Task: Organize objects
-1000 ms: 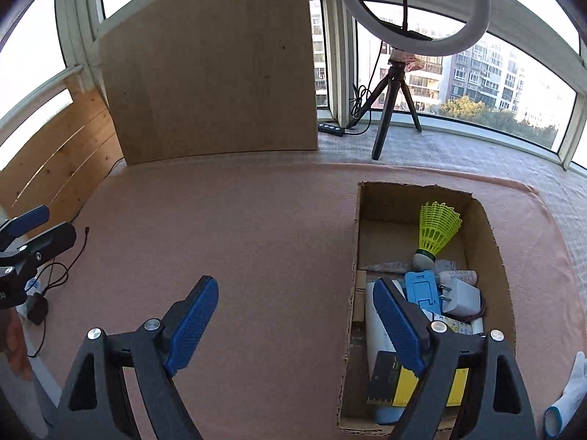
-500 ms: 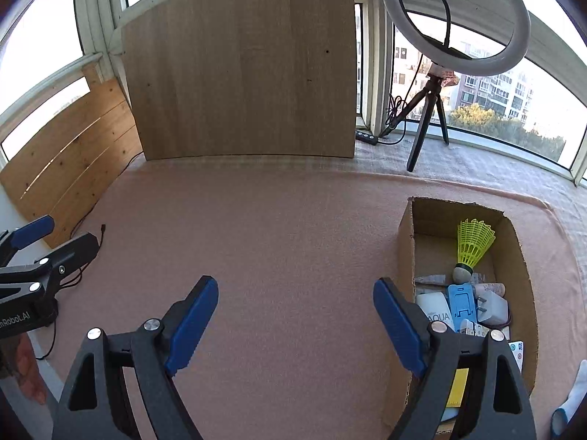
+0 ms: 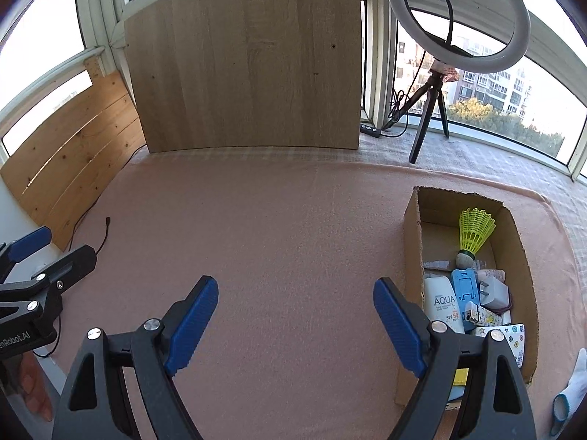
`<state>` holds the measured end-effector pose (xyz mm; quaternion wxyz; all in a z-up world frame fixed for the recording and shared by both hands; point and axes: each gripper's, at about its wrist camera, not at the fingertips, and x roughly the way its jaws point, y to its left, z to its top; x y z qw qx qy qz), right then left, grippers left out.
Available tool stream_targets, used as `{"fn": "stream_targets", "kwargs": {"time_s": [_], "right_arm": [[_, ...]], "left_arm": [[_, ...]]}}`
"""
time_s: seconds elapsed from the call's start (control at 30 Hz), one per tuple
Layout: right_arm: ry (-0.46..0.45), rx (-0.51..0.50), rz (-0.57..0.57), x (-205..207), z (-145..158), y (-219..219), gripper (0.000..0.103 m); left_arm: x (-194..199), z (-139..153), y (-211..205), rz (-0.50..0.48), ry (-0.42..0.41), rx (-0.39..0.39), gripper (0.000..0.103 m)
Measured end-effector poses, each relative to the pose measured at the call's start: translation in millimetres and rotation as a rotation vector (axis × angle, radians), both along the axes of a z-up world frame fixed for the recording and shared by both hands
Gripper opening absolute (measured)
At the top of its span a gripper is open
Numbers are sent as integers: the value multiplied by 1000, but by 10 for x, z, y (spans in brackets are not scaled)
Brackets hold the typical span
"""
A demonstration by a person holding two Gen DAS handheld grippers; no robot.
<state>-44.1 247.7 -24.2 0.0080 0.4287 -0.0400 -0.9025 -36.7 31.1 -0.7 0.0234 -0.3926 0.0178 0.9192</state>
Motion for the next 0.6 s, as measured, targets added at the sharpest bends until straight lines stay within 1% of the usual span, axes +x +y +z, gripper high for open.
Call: {"fn": "stream_targets", "kwargs": {"time_s": [0.23,0.4,0.6], "right_arm": [[7,9,15,89,77,-95,84],[7,5,4,163,126,-112,84],[7,31,13,251,203,-102,84]], "left_arm": [[125,47,-21,6,1,16,103],[197,118,-6,4,9,23,103],[253,209,0,3,14,36,103]]}}
